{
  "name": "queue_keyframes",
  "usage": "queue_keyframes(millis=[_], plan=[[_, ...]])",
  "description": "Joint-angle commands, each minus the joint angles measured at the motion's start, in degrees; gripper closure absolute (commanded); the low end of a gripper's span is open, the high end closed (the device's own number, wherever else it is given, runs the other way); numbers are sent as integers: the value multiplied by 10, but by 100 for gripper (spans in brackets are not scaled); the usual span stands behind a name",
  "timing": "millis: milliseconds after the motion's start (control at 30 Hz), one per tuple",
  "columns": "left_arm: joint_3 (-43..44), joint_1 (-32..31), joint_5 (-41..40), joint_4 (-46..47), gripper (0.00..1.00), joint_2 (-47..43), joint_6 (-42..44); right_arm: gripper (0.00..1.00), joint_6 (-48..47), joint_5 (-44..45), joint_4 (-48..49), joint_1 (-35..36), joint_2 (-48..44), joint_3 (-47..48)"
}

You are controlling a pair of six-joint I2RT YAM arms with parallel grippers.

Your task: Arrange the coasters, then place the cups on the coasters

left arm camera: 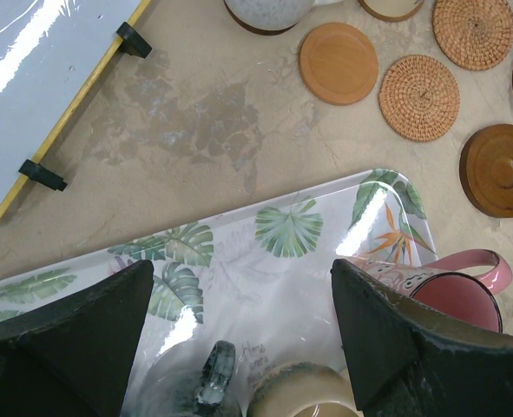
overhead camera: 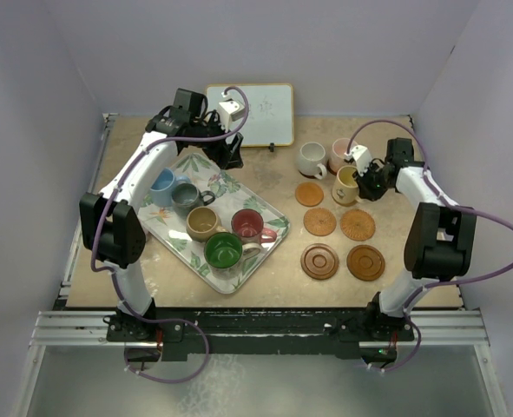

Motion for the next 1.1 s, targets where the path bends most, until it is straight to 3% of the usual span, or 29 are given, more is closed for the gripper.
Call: queue_keyframes(millis=[0,67,200,667,833,1067], plan=[[1,4,5,11,20,-27,13,100,-2,24,-13,-4,9,23],[0,4,5,10,20,-27,14,99,-4,23,-19,-4,7,24],[0,3,5,10,20,-26,15,88,-2,22,-30,-4,6,29],[-52,3,-20,-12,20,-78,79,39,41,14,-80,-4,-40,71],[-92,12,-132,-3,23,-121,57,38,62,12,-109,-4,-89,81],[-140,92,-249,20,23,-169,-18,37,120,5,-160,-4,-145,110]])
